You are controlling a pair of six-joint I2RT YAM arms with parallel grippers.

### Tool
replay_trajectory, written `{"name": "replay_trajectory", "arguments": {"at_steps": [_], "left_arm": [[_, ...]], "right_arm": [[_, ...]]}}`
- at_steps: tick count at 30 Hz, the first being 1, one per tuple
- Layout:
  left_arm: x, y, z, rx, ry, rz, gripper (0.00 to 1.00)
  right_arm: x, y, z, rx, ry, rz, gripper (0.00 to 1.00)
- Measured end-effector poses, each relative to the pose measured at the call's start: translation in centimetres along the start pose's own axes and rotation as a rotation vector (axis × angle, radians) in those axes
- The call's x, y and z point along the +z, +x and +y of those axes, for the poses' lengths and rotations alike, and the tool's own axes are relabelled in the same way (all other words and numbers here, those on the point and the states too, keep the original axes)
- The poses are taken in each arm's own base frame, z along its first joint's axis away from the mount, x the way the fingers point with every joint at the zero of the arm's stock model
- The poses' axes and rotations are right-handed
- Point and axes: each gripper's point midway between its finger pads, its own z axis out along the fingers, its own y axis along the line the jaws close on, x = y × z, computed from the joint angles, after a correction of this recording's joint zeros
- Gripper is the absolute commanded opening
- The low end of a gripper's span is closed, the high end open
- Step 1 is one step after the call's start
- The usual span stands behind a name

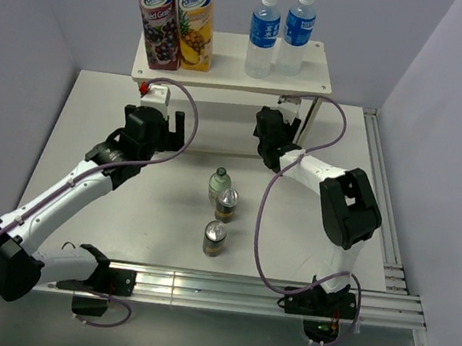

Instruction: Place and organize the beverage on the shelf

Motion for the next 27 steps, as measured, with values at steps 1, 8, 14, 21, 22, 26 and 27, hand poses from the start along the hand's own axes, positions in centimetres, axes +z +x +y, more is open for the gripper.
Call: {"name": "replay_trajectory", "arguments": {"at_steps": [1,8,14,21,22,26,27], "left_arm": [[0.1,0.0,0.0,0.0,0.0,0.002,0.99],[0.2,0.0,0.3,-0.003,-0.007,0.003,0.99],[0.2,0.0,0.4,-0.003,-0.009,0.003,0.99],[0.2,0.0,0.4,-0.003,-0.009,0.003,1.0],[0.2,0.0,0.4,-0.004,-0.01,0.003,0.99],[0.3,0.0,0.5,-0.005,-0.01,0.002,0.99],[0.3,0.0,0.5,-0.005,-0.01,0.003,0.99]], "right_arm": [[0.0,0.0,0.0,0.001,-0.001,0.001,0.56],[0.1,-0.4,0.3,0.016,-0.013,-0.012,1.0],[-0.4,-0.5,0.1,0.024,-0.023,-0.019,1.0],[-3.4,-1.5,-0.5,0.027,-0.039,-0.05,1.0],[-4.0,-1.8,-0.5,0.032,-0.046,-0.058,1.0],[-6.7,-3.8,-0.1,0.068,-0.078,-0.112,1.0],[-7.4,-4.1,0.0,0.074,-0.086,-0.122,1.0]]}}
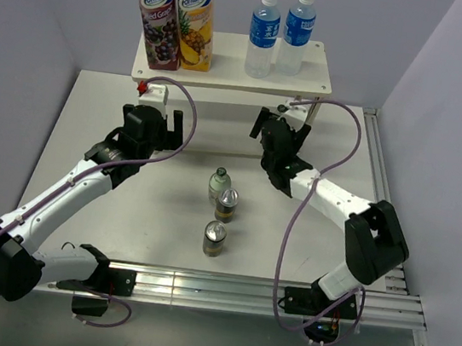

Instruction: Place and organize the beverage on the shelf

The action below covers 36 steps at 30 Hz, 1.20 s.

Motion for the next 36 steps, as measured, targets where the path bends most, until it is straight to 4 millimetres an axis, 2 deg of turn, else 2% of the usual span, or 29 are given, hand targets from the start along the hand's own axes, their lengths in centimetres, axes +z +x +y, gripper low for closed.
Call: {"name": "replay_trajectory", "arguments": {"at_steps": [5,7,10,15,20,24,30,36], "left_arm": [[0.0,0.0,0.1,-0.001,-0.002,0.0,0.99],[0.0,0.0,0.1,-0.002,-0.003,0.0,0.99],[0.0,-0.1,0.2,-0.003,-0.005,-0.001,0.99],[0.1,-0.1,0.2,-0.003,-0.004,0.0,0.99],[0.1,-0.1,0.3,-0.005,-0.006,0.0,0.99],[0.0,-0.2,0.4,-0.007,-0.006,-0.004,0.99],[-0.3,-0.5,0.4,-0.011,-0.004,-0.013,0.99],[-0.3,-0.5,0.4,-0.011,-0.004,-0.014,0.99]], "right_arm": [[-2.6,-0.9,0.6,0.021,-0.042,-0.024,1.0],[-4.0,-0.4,0.6,0.016,-0.069,-0.015,1.0],[-7.2,0.8,1.1,0.016,-0.153,0.008,0.99],[-12.5,1.8,4.3,0.028,-0.34,0.046,0.98],[-16.1,3.3,7.0,0.008,-0.452,0.086,0.97],[-17.0,5.2,8.1,-0.025,-0.481,0.12,0.96],[-16.0,8.3,8.3,-0.09,-0.449,0.165,0.94],[-15.5,9.4,8.7,-0.115,-0.433,0.177,0.85]]}}
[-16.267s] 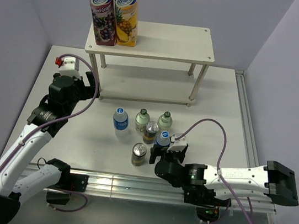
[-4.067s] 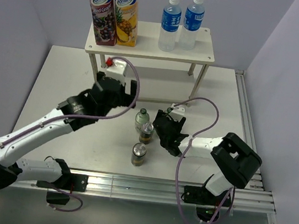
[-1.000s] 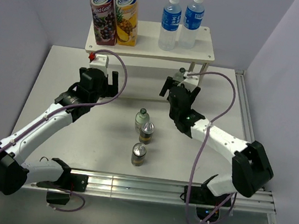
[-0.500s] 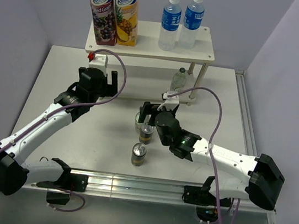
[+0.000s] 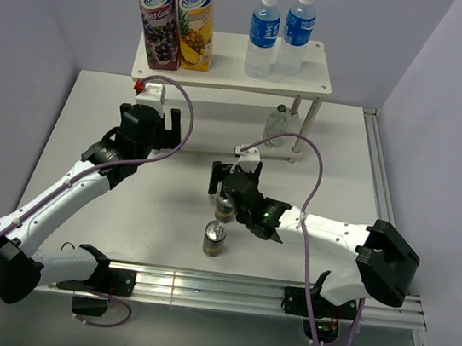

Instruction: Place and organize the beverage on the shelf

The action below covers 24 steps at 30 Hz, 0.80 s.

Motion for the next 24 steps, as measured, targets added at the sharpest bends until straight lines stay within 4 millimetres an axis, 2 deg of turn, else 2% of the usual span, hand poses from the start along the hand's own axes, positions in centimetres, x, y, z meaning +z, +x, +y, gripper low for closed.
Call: {"name": "replay_trajectory", "arguments": {"at_steps": [4,12,15,16,18,19,20,21,23,24], "left_arm": [[0.0,0.0,0.0,0.0,0.0,-0.001,0.99],[0.0,0.0,0.0,-0.001,0.001,-0.001,0.99],[-0.2,-0.2,0.0,-0.002,0.003,-0.005,0.99],[-0.2,-0.2,0.0,-0.003,0.003,-0.006,0.99],[-0.2,-0.3,0.0,-0.004,0.003,-0.008,0.99],[-0.2,-0.3,0.1,-0.005,0.003,-0.008,0.99],[-0.2,-0.3,0.1,-0.005,0.003,-0.009,0.99],[-0.2,-0.3,0.1,-0.005,0.003,-0.009,0.99],[-0.3,-0.3,0.1,-0.006,0.003,-0.01,0.99],[-0.3,-0.3,0.1,-0.005,0.003,-0.009,0.99]], "right_arm": [[0.3,-0.3,0.4,0.006,0.002,-0.009,0.77],[1.0,0.2,0.5,-0.003,0.012,-0.004,0.68],[1.0,0.1,0.6,-0.003,0.01,-0.005,0.55],[1.0,0.1,0.6,-0.002,0.01,-0.007,0.48],[1.1,0.0,0.9,0.0,0.006,-0.009,0.41],[1.1,0.0,0.9,-0.004,0.007,-0.009,0.33],[1.2,0.0,0.8,-0.011,0.012,-0.012,0.3],[1.2,-0.2,0.6,-0.017,0.024,-0.017,0.2],[1.3,-0.3,0.7,-0.01,0.025,-0.019,0.11],[1.4,-0.3,0.7,-0.012,0.025,-0.018,0.02]]}}
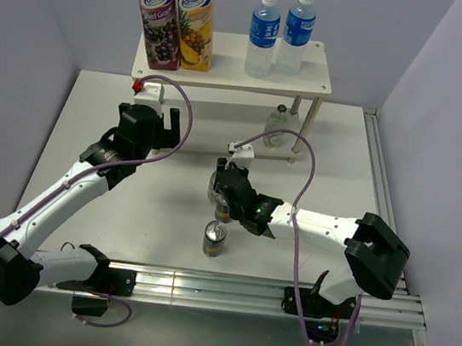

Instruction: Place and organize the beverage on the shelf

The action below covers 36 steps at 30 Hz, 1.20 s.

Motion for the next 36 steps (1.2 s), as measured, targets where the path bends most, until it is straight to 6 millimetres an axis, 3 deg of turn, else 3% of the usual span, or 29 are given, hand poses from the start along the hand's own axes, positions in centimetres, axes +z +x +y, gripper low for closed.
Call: {"name": "replay_trajectory", "arguments": {"at_steps": [13,16,22,32,36], "left_arm": [[0.0,0.0,0.0,0.0,0.0,0.0,0.99],[0.0,0.0,0.0,-0.001,0.001,0.0,0.99],[-0.1,-0.1,-0.1,-0.001,0.008,-0.001,0.99],[-0.2,-0.2,-0.2,-0.003,0.017,-0.004,1.0],[-0.2,-0.2,-0.2,-0.004,0.017,-0.004,0.99]], "right_arm": [[0.0,-0.3,-0.4,-0.097,0.024,0.027,0.0],[0.0,-1.1,-0.8,-0.135,0.044,0.022,0.0],[1.4,-5.3,-2.4,-0.121,0.098,-0.036,0.0],[4.7,-12.6,-9.4,-0.041,0.275,-0.144,0.0],[6.1,-13.8,-9.9,-0.027,0.29,-0.173,0.0]]}}
